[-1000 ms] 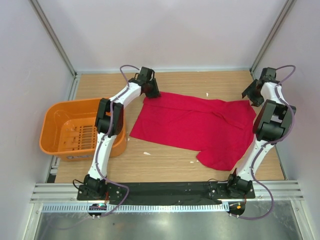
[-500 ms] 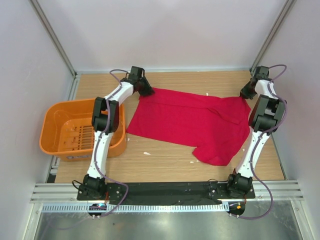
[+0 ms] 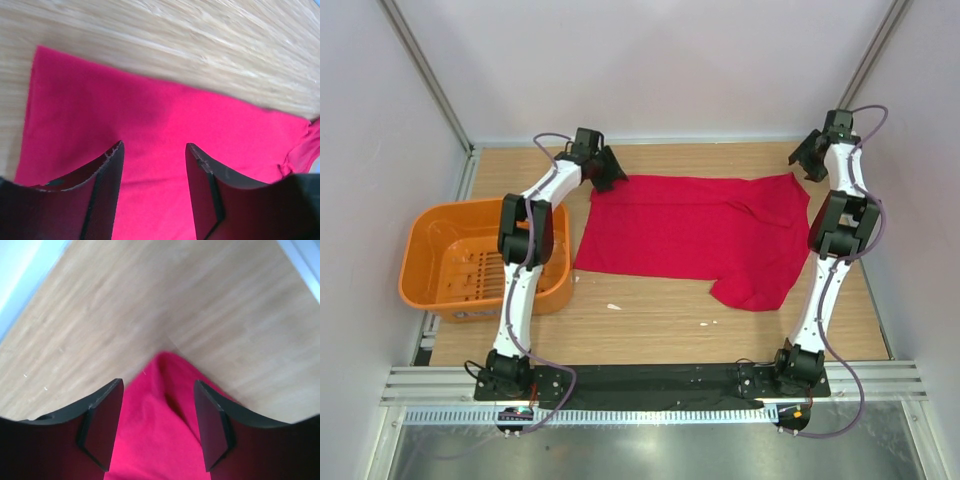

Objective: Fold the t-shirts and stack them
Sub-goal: Fold the tshirt

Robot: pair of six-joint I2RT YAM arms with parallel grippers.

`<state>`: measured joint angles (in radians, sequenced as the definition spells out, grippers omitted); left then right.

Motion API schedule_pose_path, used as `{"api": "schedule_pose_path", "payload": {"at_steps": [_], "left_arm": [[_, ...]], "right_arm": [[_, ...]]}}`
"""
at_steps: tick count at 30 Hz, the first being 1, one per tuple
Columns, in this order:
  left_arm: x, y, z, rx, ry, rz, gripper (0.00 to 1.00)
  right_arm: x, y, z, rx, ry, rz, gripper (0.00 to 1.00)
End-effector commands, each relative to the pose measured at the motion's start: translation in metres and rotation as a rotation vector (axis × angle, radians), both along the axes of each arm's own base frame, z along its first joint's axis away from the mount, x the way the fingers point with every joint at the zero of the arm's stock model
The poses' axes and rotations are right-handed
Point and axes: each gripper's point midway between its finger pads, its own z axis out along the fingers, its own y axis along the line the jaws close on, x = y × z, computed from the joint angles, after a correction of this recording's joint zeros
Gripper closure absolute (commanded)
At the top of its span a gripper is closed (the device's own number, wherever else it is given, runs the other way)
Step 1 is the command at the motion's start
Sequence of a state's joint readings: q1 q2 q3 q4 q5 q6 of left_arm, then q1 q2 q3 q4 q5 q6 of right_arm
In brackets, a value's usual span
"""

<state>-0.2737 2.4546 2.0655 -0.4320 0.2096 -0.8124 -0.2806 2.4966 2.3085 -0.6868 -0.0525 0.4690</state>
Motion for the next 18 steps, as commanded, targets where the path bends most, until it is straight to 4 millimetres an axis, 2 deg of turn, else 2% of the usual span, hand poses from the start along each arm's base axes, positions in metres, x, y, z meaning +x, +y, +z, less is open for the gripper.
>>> {"api": "schedule_pose_path", "payload": {"at_steps": [1,3,4,5,6,7,8,9,10,11,12,13,14,15,16,17,18], "left_arm": [[-0.006,-0.003,0.07,0.023,-0.109,-0.044,0.46],[-0.011,-0.002,0.083,0.045,-0.123,-0.048,0.44],[-0.013,-0.003,0.099,0.047,-0.15,-0.052,0.44],[-0.017,-0.005,0.103,0.056,-0.155,-0.062,0.45],[-0.022,-0.007,0.106,0.057,-0.155,-0.069,0.47],[-0.03,-0.009,0.114,0.058,-0.162,-0.076,0.52],[-0.037,-0.018,0.116,0.058,-0.164,-0.097,0.56],[-0.042,-0.025,0.118,0.055,-0.171,-0.111,0.62],[-0.049,-0.033,0.117,0.049,-0.167,-0.129,0.72],[-0.06,-0.054,0.118,0.028,-0.165,-0.161,0.76],[-0.064,-0.069,0.12,-0.002,-0.177,-0.183,0.79],[-0.07,-0.082,0.116,-0.027,-0.169,-0.196,0.81],[-0.082,-0.11,0.113,-0.052,-0.173,-0.233,0.82],[-0.08,-0.131,0.121,-0.113,-0.219,-0.227,0.82],[-0.082,-0.146,0.119,-0.132,-0.238,-0.224,0.82],[-0.094,-0.173,0.106,-0.146,-0.239,-0.246,0.82],[-0.09,-0.191,0.113,-0.198,-0.28,-0.233,0.8]], "right_arm": [[-0.04,-0.012,0.085,-0.112,-0.018,-0.036,0.35],[-0.057,-0.012,0.093,-0.135,0.006,-0.035,0.35],[-0.071,-0.01,0.086,-0.137,0.049,-0.035,0.34],[-0.081,-0.01,0.101,-0.152,0.038,-0.035,0.35],[-0.088,-0.01,0.105,-0.155,0.029,-0.039,0.36],[-0.101,0.0,0.085,-0.106,0.065,-0.012,0.39],[-0.109,0.003,0.096,-0.096,0.039,-0.009,0.41],[-0.116,0.005,0.091,-0.08,0.045,-0.021,0.44],[-0.126,0.018,0.071,-0.018,0.066,0.004,0.52],[-0.13,0.025,0.075,0.006,0.045,0.016,0.54],[-0.132,0.032,0.07,0.046,0.041,0.011,0.56],[-0.138,0.039,0.057,0.076,0.052,0.013,0.62],[-0.139,0.046,0.055,0.111,0.045,0.021,0.65],[-0.138,0.05,0.059,0.128,0.013,0.008,0.67],[-0.146,0.056,0.046,0.144,0.035,0.009,0.71],[-0.148,0.059,0.041,0.149,0.04,0.003,0.72],[-0.148,0.059,0.037,0.149,0.035,0.004,0.72]]}}
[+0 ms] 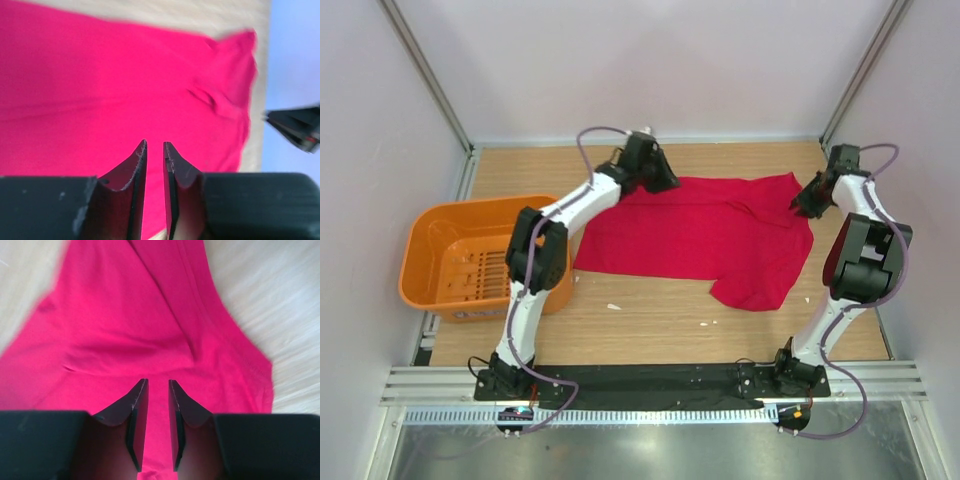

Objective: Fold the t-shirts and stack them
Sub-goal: Fold the tshirt

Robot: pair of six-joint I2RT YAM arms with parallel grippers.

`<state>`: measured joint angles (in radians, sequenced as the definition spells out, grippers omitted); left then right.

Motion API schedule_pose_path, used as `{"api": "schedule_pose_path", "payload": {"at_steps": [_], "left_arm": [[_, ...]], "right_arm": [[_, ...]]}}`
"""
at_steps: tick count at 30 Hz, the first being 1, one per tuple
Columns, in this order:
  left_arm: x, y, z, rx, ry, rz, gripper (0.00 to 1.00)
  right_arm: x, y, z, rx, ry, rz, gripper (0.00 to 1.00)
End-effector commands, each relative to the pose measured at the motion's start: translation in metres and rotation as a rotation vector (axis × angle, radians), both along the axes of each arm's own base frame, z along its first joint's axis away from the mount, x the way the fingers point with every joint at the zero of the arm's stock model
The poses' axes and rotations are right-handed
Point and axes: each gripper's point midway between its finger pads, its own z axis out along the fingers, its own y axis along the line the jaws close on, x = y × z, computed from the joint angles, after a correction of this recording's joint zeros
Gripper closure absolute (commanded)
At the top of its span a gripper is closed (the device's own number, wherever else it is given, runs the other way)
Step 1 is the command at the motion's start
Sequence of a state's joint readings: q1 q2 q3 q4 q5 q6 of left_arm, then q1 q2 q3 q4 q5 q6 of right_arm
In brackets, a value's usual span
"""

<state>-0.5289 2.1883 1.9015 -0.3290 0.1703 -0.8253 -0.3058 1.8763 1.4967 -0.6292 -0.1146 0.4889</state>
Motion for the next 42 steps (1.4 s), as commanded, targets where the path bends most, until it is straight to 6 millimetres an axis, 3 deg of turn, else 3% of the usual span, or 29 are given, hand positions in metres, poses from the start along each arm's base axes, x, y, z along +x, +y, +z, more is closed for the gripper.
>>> {"api": "schedule_pose_path", "payload": {"at_steps": [1,2,3,5,7,9,10,11,16,21,29,31,42], "left_arm": [[-0.009,-0.076,0.006,-0.153,-0.076,-0.03,0.79],[-0.012,-0.1,0.027,-0.195,-0.116,-0.058,0.78],[-0.013,-0.114,0.005,-0.185,-0.097,-0.077,0.78],[-0.014,-0.129,0.004,-0.195,-0.104,-0.066,0.77],[-0.01,-0.134,-0.015,-0.239,-0.07,-0.011,0.74],[-0.004,-0.143,-0.015,-0.286,-0.078,0.001,0.76],[-0.002,-0.145,-0.034,-0.285,-0.046,0.019,0.76],[-0.002,-0.146,-0.039,-0.288,-0.033,0.033,0.76],[-0.008,-0.164,-0.035,-0.346,-0.064,0.034,0.76],[-0.023,-0.17,-0.036,-0.34,-0.05,0.01,0.75],[-0.044,-0.142,-0.028,-0.193,-0.077,-0.062,0.76],[-0.042,-0.13,-0.018,-0.166,-0.094,-0.079,0.76],[-0.032,-0.055,-0.01,-0.04,-0.062,-0.046,0.74]], "right_arm": [[0.005,0.013,-0.001,0.049,-0.057,-0.011,0.71],[0.002,0.011,-0.006,0.045,-0.046,-0.023,0.71],[-0.003,0.016,-0.013,0.059,-0.053,-0.023,0.7],[-0.007,0.021,-0.012,0.092,-0.087,-0.044,0.65],[-0.012,0.023,-0.014,0.085,-0.113,-0.046,0.6],[-0.013,0.024,-0.015,0.083,-0.124,-0.039,0.58],[-0.018,0.024,-0.018,0.076,-0.117,-0.04,0.57],[-0.02,0.022,-0.02,0.064,-0.11,-0.042,0.56],[-0.033,0.004,-0.026,0.025,-0.111,-0.067,0.55],[-0.027,-0.002,-0.039,0.017,-0.106,-0.02,0.55],[-0.007,-0.002,-0.038,0.049,-0.143,0.013,0.59],[-0.005,-0.001,-0.04,0.061,-0.141,0.016,0.6],[-0.004,-0.003,-0.054,0.06,-0.117,0.01,0.63]]}}
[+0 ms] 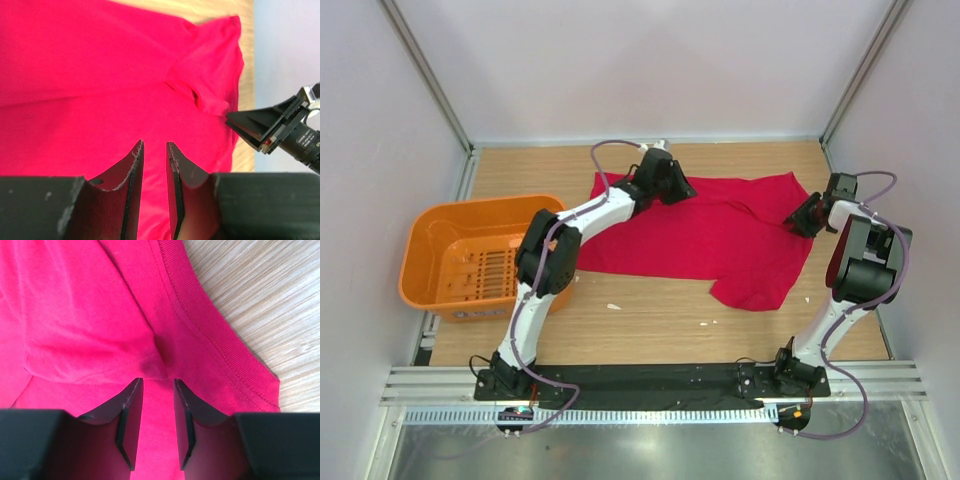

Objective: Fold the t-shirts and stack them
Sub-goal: Fold the tshirt

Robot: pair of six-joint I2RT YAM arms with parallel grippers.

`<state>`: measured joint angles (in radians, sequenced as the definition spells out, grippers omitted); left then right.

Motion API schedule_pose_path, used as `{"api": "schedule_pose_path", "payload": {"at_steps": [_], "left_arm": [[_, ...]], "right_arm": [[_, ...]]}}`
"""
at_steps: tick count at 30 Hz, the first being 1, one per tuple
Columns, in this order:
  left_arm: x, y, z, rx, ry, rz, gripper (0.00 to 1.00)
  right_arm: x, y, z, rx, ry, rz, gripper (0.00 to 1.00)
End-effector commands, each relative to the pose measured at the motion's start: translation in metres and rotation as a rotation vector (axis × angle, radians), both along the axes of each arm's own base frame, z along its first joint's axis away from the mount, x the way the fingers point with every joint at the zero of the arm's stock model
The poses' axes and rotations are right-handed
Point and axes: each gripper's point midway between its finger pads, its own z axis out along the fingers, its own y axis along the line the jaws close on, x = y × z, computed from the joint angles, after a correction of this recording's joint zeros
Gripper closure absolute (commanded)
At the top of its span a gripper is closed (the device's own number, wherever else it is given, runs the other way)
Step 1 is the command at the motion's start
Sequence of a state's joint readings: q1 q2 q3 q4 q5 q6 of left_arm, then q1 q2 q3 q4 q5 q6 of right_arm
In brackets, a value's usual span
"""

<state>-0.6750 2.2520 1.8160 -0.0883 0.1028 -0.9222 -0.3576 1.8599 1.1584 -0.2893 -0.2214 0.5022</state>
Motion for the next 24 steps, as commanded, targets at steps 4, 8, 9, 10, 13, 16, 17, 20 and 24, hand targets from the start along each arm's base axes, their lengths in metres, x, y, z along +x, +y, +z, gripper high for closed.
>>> {"api": "schedule_pose_path", "payload": {"at_steps": [4,8,9,10,13,16,17,20,24], "left_arm": [[0.008,0.054,0.012,0.098,-0.001,0.032,0.74],[0.022,0.092,0.0,0.152,0.038,0.074,0.74],[0.03,0.107,-0.001,0.16,0.045,0.094,0.74],[0.032,0.116,-0.005,0.174,0.059,0.104,0.74],[0.04,0.144,-0.012,0.225,0.077,0.133,0.74],[0.047,0.167,-0.017,0.273,0.087,0.159,0.75],[0.049,0.172,-0.017,0.278,0.087,0.165,0.75],[0.057,0.189,-0.021,0.289,0.097,0.189,0.74],[0.063,0.2,-0.028,0.294,0.12,0.202,0.75]], "right_arm": [[0.024,-0.011,0.018,-0.043,-0.071,0.009,0.74],[0.026,-0.013,0.024,-0.047,-0.072,0.008,0.91],[0.027,-0.013,0.027,-0.048,-0.075,0.008,0.92],[0.026,-0.013,0.028,-0.047,-0.073,0.007,0.92],[0.022,-0.012,0.037,-0.049,-0.072,-0.005,0.98],[0.014,-0.012,0.045,-0.05,-0.059,-0.024,0.99],[0.012,-0.012,0.046,-0.048,-0.054,-0.032,0.99],[0.002,-0.008,0.054,-0.033,-0.048,-0.067,0.99],[-0.007,-0.004,0.058,-0.011,-0.059,-0.121,0.99]]}}
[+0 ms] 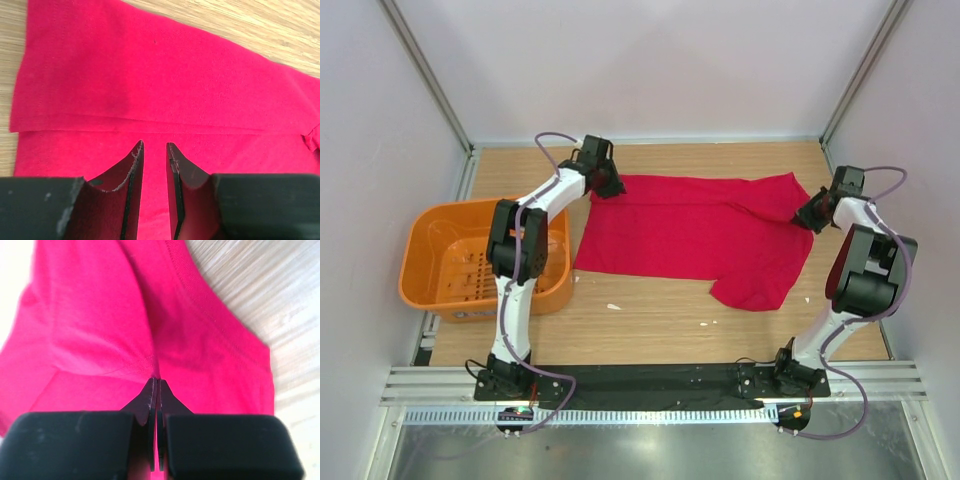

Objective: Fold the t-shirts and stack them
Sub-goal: Fold the tshirt

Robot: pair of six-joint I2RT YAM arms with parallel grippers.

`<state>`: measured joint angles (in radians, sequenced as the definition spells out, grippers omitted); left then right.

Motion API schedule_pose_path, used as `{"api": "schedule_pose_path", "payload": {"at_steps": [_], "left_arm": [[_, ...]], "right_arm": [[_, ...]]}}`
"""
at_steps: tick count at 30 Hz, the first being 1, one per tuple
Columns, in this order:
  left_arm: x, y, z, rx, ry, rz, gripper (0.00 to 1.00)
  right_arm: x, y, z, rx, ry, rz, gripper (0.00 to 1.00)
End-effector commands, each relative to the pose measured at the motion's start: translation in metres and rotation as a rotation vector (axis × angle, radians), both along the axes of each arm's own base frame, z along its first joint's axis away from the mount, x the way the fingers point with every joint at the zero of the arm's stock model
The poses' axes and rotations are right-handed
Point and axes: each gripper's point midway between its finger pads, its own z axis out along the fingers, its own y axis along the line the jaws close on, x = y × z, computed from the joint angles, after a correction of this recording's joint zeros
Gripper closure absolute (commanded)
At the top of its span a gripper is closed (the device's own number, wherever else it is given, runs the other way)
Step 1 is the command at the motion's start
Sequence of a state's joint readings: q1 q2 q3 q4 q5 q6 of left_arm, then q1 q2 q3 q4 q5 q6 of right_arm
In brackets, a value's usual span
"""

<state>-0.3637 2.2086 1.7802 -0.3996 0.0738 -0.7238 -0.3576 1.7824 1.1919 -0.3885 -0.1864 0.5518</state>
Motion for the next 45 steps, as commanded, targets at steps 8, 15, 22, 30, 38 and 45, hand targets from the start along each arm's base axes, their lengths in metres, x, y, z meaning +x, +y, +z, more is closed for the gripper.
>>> {"api": "schedule_pose_path", "payload": {"at_steps": [8,15,22,30,38,45], "left_arm": [[0.014,0.019,0.014,0.012,-0.019,0.013,0.75],[0.014,0.023,0.01,0.003,-0.006,0.024,0.75],[0.014,0.027,0.008,0.002,0.001,0.031,0.75],[0.017,0.031,0.006,0.006,0.005,0.04,0.75],[0.034,0.033,0.012,-0.006,-0.035,0.052,0.75],[0.055,0.041,0.003,-0.069,-0.074,0.113,0.76]], "right_arm": [[-0.012,0.004,0.026,0.016,-0.057,-0.095,0.99],[-0.026,0.007,0.021,0.02,-0.044,-0.147,0.99],[-0.03,0.008,0.009,0.032,-0.03,-0.172,0.99],[-0.04,0.017,0.0,0.066,-0.03,-0.229,0.99],[-0.005,-0.002,0.021,-0.056,-0.084,-0.09,0.6],[0.08,-0.03,0.044,-0.159,-0.214,0.07,0.47]]}}
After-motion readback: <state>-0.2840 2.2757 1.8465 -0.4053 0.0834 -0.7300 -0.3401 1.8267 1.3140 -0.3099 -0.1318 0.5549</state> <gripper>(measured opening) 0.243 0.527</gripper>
